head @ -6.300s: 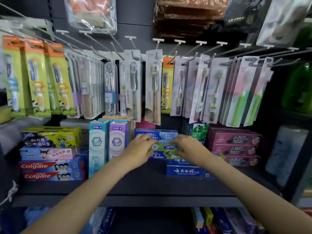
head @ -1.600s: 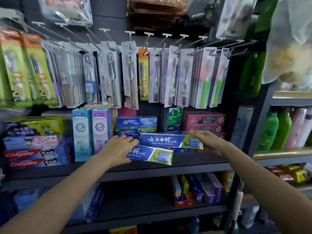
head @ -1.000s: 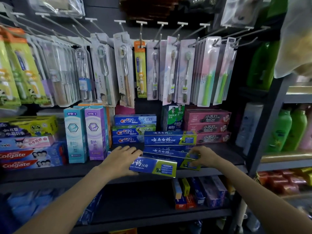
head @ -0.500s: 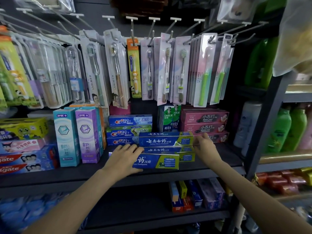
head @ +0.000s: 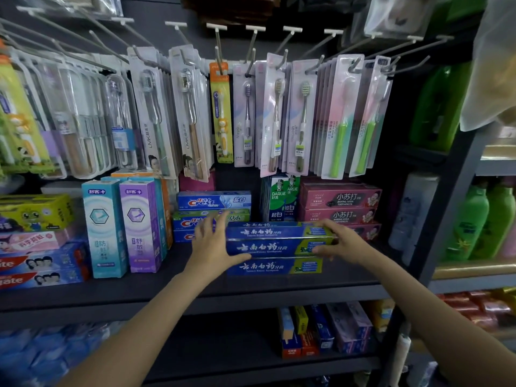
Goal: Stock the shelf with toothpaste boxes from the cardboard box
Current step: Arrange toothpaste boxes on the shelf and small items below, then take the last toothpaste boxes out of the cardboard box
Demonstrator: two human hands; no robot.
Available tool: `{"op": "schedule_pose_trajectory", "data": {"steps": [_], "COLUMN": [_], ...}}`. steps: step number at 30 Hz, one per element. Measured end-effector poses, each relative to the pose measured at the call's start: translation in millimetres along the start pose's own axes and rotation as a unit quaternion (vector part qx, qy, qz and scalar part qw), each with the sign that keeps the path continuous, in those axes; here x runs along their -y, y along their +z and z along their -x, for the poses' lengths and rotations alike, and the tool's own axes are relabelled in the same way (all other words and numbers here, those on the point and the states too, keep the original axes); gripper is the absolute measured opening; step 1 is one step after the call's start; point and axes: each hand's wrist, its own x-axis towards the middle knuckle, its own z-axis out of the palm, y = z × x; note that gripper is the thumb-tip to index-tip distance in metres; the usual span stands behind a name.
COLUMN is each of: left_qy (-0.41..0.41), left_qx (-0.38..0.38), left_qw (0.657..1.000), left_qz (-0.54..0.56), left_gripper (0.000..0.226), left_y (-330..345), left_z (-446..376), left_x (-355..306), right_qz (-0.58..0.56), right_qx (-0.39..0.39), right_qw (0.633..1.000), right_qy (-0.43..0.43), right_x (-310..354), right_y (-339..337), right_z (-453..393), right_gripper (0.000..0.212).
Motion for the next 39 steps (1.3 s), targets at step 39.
{"op": "schedule_pose_trajectory", "data": {"steps": [39], "left_qy": [0.092], "left_qx": [0.253], "left_qw": [0.962], "left_qz": [0.048], "left_gripper": [0.044], "left_y": [190], "left_z": [198], "left_x": [24], "right_qz": [0.249], "right_qx": [-0.075], "right_qw": [0.955], "right_qy": [-0.145], "right_x": [-73], "right_y": [211], "right_z": [137], "right_gripper": [0.013]}}
